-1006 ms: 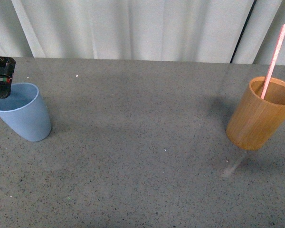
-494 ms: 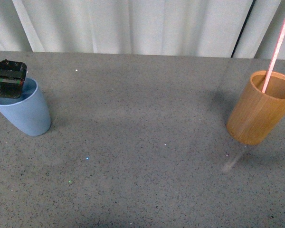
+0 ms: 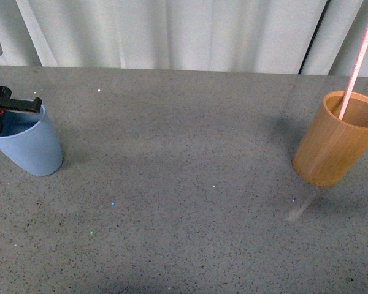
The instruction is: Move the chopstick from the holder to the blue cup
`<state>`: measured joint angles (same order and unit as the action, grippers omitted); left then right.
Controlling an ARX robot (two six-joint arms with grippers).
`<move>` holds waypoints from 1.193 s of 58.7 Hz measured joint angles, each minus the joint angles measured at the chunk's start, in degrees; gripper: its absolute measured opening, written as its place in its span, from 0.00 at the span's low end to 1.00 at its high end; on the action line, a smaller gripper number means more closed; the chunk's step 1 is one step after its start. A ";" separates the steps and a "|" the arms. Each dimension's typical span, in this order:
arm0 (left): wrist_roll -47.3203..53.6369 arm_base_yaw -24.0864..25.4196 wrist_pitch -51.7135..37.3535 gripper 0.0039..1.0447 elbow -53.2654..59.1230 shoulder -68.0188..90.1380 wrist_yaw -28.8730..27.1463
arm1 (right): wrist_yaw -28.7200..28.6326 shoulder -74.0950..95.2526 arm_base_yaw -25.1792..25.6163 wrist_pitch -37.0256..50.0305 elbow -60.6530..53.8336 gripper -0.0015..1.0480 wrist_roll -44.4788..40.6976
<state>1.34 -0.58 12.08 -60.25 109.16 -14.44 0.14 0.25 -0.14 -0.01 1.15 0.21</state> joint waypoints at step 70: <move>-12.48 -35.91 2.73 0.03 -0.04 -8.79 -0.90 | 0.00 0.00 0.00 0.00 0.00 0.90 0.00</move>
<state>-11.14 -36.49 14.81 -60.29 100.38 -15.33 0.14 0.25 -0.14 -0.01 1.15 0.21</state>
